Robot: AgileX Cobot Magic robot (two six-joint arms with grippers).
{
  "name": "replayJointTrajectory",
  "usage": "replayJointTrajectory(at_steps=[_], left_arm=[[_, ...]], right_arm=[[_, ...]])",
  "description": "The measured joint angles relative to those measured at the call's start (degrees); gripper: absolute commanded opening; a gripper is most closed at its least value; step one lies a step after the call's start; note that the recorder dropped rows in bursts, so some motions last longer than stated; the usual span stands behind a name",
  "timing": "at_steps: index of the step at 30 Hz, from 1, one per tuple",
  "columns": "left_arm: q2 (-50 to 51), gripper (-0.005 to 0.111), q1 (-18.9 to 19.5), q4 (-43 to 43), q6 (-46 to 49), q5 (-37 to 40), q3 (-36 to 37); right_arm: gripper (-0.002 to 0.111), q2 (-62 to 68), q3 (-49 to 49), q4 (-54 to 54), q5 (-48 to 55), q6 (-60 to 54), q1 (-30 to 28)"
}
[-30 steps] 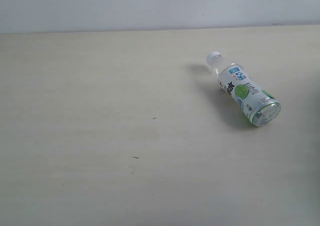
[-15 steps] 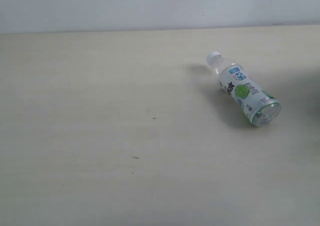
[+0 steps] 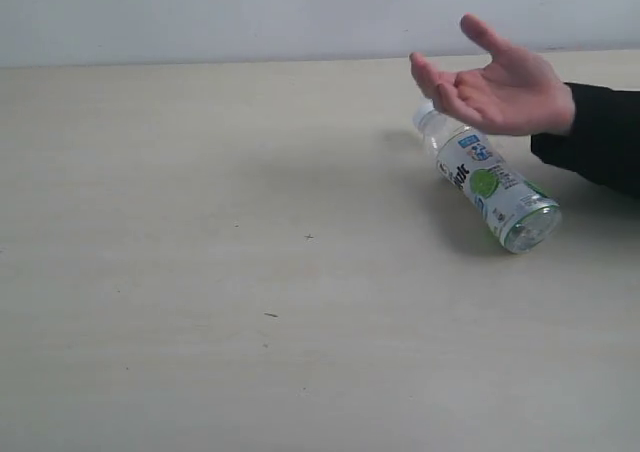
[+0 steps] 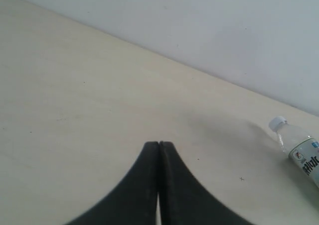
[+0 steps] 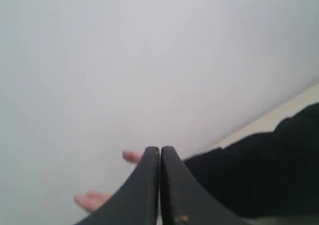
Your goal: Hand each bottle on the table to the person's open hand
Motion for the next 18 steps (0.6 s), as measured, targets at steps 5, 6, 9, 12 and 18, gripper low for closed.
replayJointTrajectory(at_steps=[5,6,9,12,18], left_arm=[[0.0,0.000,0.0,0.0,0.0,0.0,0.0],[0.0,0.000,0.0,0.0,0.0,0.0,0.0],[0.0,0.000,0.0,0.0,0.0,0.0,0.0],[0.0,0.000,0.0,0.0,0.0,0.0,0.0],[0.0,0.000,0.0,0.0,0.0,0.0,0.0]], right_arm=[[0.001,0.0,0.0,0.3,-6.5,1.1,0.0],[0.001,0.0,0.0,0.3,-7.5,1.2,0.0],[0.001,0.0,0.0,0.4,-10.3,2.5,0.0],[0.001,0.0,0.0,0.4,-12.6,2.9,0.0],[0.001,9.8,-8.7,-6.4,-5.8,2.9,0.0]])
